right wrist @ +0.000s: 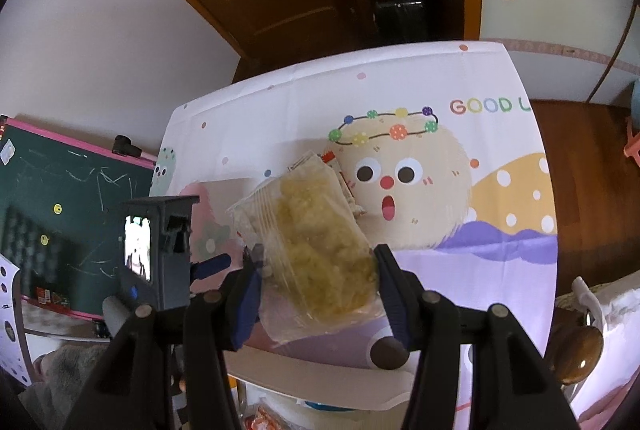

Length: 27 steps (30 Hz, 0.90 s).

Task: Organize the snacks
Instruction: 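Grasp dark chocolate packet with left gripper while right grasps clear yellow crisp bag, then carry both held snacks over the tray, lower them in and open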

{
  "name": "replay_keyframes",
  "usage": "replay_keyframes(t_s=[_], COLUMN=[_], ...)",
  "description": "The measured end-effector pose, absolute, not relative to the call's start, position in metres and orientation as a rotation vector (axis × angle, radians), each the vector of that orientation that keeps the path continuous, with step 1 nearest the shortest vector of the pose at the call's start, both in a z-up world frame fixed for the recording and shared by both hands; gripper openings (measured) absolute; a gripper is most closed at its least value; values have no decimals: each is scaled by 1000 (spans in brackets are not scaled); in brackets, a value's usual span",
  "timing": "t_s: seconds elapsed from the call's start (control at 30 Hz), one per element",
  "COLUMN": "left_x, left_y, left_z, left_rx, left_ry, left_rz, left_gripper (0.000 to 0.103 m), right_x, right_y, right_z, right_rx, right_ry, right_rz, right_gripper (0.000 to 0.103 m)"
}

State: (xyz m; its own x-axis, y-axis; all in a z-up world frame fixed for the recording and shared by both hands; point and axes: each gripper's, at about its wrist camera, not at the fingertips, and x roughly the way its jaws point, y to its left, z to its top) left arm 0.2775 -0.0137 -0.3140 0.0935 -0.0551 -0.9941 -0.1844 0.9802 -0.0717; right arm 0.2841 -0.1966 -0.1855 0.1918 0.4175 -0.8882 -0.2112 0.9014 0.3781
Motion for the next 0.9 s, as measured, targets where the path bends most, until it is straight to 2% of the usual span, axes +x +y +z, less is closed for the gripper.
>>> replay_keyframes(t_s=[0.07,0.1,0.3,0.43,0.7,0.9], left_x=[278,278,273,274,240,171], left_y=[-12,-12,-12,-13,-12,-8], left_z=[-317,-316,-310,-283,-172,-86], left_rx=[-209,-213,-195,-190,-191,-122], left_ry=[1482,1476,1434,1371,1196,1104], left_rz=[77,59,54,70,10,-32], left_gripper=[60,47,43,42,42,42], right_x=[284,284,282,277,249,198], right_y=[-198,-198,-198,-197,-206,-218], right_z=[-188,-191,-197,-196,-164,-112], right_rx=[190,196,212,210,251,283], right_ry=[1312,1316,1329,1330,1282,1196], right_rz=[444,442,444,454,488,535], right_gripper=[53,53,53,53,53,53])
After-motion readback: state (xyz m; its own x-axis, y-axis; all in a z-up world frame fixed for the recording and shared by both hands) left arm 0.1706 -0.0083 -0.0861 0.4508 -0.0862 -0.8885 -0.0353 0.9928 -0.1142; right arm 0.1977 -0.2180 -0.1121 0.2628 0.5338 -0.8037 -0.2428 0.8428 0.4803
